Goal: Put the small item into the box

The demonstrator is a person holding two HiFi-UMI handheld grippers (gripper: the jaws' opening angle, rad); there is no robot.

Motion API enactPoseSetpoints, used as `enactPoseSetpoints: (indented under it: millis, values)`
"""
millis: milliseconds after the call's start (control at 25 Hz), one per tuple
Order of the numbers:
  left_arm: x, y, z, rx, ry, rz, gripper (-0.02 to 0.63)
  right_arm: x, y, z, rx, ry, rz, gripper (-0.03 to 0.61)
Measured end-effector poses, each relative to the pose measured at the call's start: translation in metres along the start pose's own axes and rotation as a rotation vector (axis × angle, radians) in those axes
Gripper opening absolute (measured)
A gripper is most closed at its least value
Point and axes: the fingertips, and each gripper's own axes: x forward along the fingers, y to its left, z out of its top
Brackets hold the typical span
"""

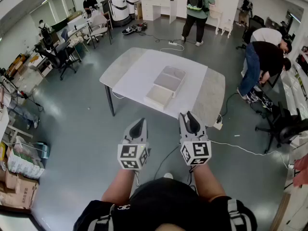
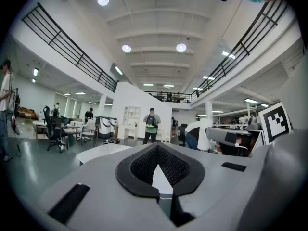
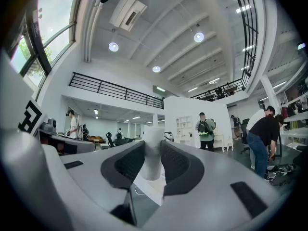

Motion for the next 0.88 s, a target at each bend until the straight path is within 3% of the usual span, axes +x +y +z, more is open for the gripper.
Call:
enactPoseSetpoints:
  millis: [880]
  values:
    - [0.041, -0.009, 0.003, 0.016, 0.007, -0.001, 0.012, 0.026, -0.027, -0.002, 0.010, -0.003, 0.024, 0.107]
